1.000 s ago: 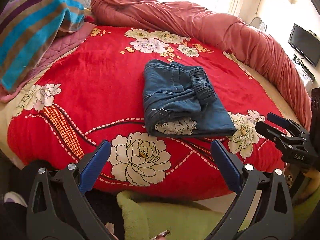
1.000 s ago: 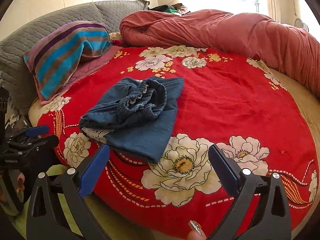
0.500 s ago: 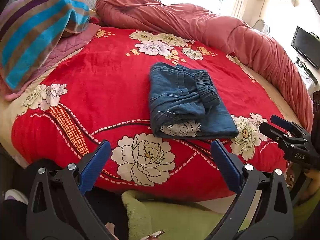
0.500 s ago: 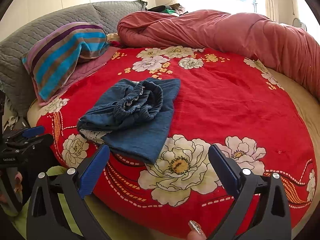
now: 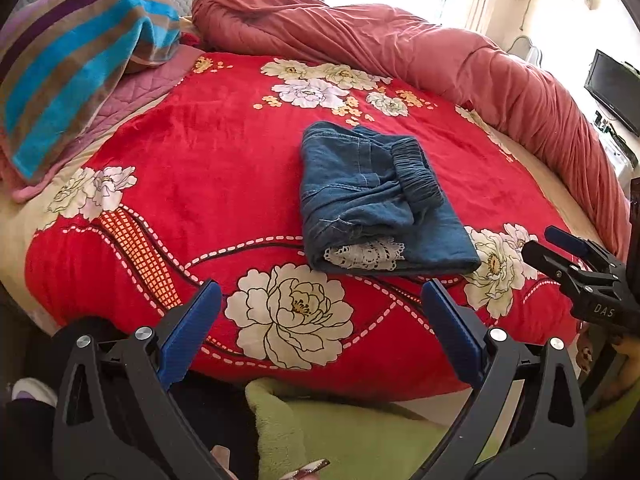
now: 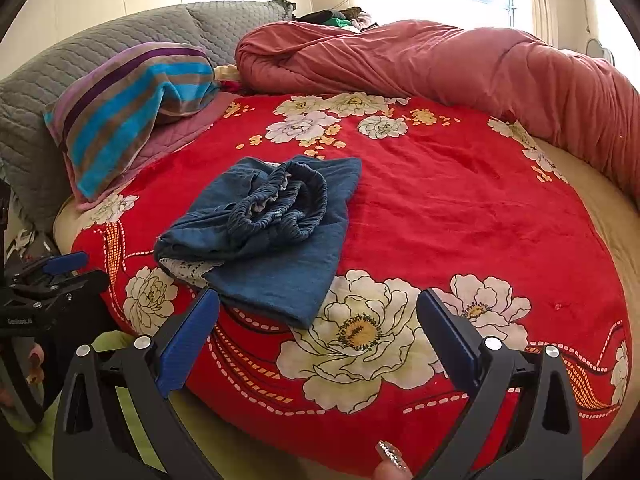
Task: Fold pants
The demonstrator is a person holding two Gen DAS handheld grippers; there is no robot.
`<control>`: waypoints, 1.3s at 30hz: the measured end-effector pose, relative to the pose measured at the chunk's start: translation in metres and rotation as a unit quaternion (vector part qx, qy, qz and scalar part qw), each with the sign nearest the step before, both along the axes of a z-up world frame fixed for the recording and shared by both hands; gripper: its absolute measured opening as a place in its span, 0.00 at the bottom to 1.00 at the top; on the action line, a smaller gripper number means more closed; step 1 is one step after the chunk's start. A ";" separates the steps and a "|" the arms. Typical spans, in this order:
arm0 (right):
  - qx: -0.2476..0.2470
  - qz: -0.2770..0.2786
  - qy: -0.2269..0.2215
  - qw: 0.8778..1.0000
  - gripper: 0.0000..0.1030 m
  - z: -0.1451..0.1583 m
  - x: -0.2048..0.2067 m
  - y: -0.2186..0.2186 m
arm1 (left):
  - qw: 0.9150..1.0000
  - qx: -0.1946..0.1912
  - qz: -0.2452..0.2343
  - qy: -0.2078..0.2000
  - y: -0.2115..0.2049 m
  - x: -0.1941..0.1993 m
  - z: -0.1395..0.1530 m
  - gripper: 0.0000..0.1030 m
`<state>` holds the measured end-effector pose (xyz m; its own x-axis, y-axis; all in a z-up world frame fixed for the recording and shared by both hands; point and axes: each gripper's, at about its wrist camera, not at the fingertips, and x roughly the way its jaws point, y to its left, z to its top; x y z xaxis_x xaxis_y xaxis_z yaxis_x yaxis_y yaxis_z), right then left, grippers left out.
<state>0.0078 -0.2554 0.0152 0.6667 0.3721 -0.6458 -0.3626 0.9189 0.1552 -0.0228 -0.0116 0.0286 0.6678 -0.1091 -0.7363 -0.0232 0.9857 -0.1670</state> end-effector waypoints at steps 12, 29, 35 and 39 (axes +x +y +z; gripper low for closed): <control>-0.003 -0.002 0.002 1.000 0.95 -0.001 0.002 -0.003 | 1.000 -0.002 0.003 0.006 0.004 0.001 -0.002 0.91; -0.006 -0.002 0.003 1.000 0.95 -0.003 0.001 -0.004 | 1.000 0.004 0.012 0.015 0.005 0.004 -0.006 0.91; -0.006 -0.003 0.002 1.000 0.95 -0.003 0.001 -0.003 | 1.000 0.004 0.011 0.014 0.005 0.003 -0.006 0.91; -0.006 -0.004 0.002 1.000 0.95 -0.003 0.002 -0.005 | 1.000 0.005 0.010 0.014 0.005 0.003 -0.006 0.91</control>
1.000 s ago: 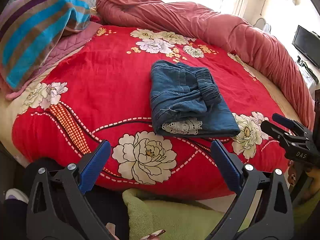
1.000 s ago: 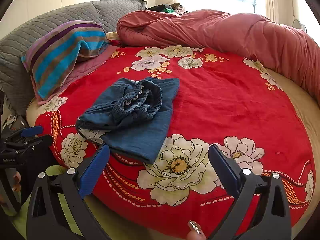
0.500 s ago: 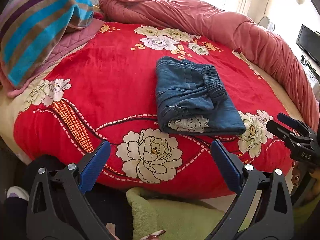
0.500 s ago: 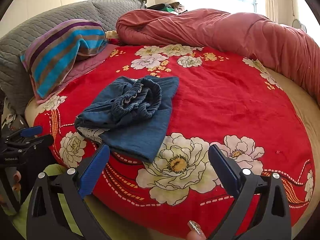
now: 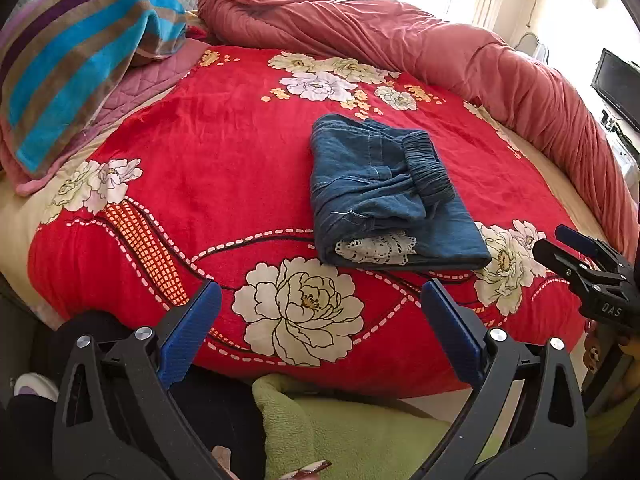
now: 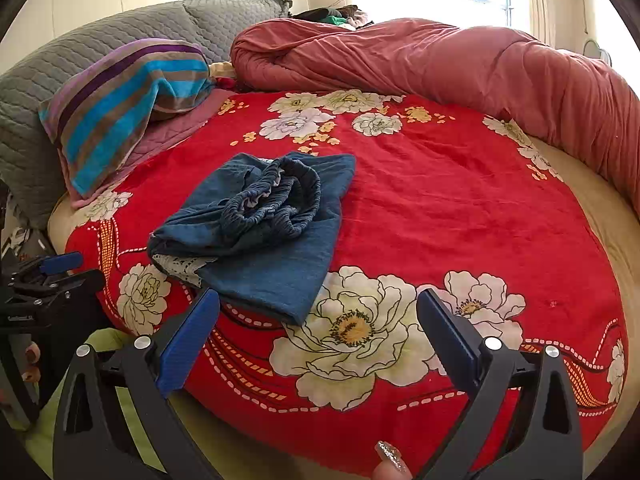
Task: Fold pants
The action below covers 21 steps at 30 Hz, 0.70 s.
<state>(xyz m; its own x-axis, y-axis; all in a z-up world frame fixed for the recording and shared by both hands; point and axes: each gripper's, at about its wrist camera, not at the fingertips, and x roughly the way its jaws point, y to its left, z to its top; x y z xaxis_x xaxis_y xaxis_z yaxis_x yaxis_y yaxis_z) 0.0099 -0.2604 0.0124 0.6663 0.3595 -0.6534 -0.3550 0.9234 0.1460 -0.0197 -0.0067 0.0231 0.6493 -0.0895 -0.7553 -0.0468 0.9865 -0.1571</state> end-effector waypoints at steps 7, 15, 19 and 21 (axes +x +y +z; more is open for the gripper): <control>-0.002 -0.003 0.001 1.000 0.95 -0.001 0.001 -0.002 | 1.000 -0.004 -0.006 -0.001 -0.002 0.000 0.001 0.91; -0.010 -0.011 0.008 1.000 0.95 -0.006 0.006 -0.004 | 1.000 0.028 0.009 -0.001 0.001 0.002 -0.001 0.91; -0.019 -0.028 0.006 0.999 0.95 -0.008 0.012 -0.012 | 0.999 0.037 0.036 0.016 0.015 0.009 -0.008 0.91; -0.022 -0.042 0.005 0.999 0.95 -0.010 0.018 -0.021 | 0.999 0.013 0.044 0.012 0.035 0.015 -0.009 0.91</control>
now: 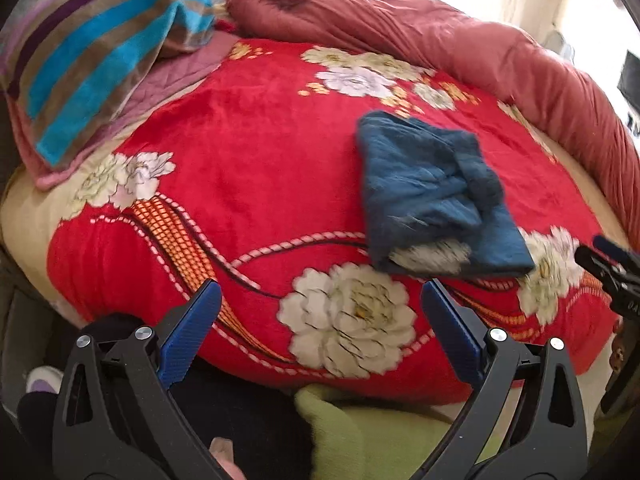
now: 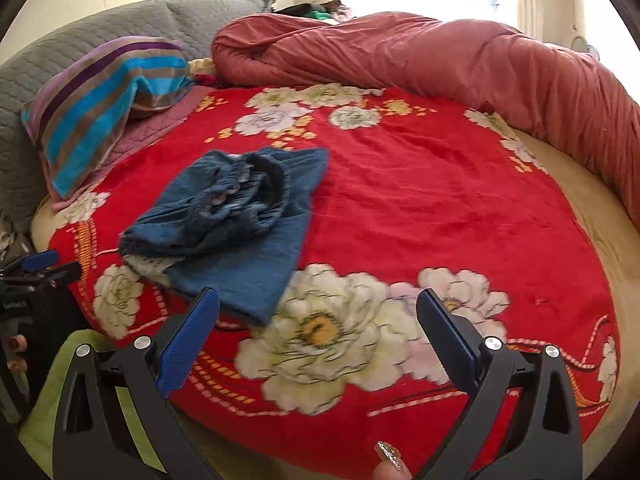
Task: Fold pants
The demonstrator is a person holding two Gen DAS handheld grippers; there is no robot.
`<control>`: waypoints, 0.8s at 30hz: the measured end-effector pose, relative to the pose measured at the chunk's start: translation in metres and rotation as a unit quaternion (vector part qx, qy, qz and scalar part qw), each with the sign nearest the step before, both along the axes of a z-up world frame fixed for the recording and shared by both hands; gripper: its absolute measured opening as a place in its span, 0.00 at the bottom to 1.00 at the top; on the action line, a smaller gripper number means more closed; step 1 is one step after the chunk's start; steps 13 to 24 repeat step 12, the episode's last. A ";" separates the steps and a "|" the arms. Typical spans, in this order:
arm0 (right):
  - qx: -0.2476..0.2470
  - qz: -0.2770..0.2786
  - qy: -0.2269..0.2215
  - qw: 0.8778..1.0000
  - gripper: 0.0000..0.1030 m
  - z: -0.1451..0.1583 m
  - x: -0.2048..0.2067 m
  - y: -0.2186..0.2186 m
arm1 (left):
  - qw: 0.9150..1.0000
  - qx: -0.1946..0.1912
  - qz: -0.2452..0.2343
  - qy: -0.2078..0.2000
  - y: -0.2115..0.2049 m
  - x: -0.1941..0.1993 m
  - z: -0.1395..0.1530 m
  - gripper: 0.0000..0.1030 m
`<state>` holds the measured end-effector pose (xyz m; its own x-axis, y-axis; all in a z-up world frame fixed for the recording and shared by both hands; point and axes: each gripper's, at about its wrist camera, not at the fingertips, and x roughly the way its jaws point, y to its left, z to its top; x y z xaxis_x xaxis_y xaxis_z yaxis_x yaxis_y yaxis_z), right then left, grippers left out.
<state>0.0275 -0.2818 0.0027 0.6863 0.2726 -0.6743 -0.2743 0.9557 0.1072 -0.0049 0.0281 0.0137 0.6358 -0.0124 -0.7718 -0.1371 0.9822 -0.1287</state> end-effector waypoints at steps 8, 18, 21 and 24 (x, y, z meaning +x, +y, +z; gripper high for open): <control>-0.029 -0.156 0.011 0.987 0.95 -0.023 0.073 -0.115 | 0.986 0.011 0.162 0.047 0.143 0.087 -0.024 0.91; -0.020 -0.295 0.056 0.954 0.95 -0.045 0.133 -0.232 | 0.966 0.032 0.241 0.085 0.228 0.144 -0.046 0.91; -0.020 -0.295 0.056 0.954 0.95 -0.045 0.133 -0.232 | 0.966 0.032 0.241 0.085 0.228 0.144 -0.046 0.91; -0.020 -0.295 0.056 0.954 0.95 -0.045 0.133 -0.232 | 0.966 0.032 0.241 0.085 0.228 0.144 -0.046 0.91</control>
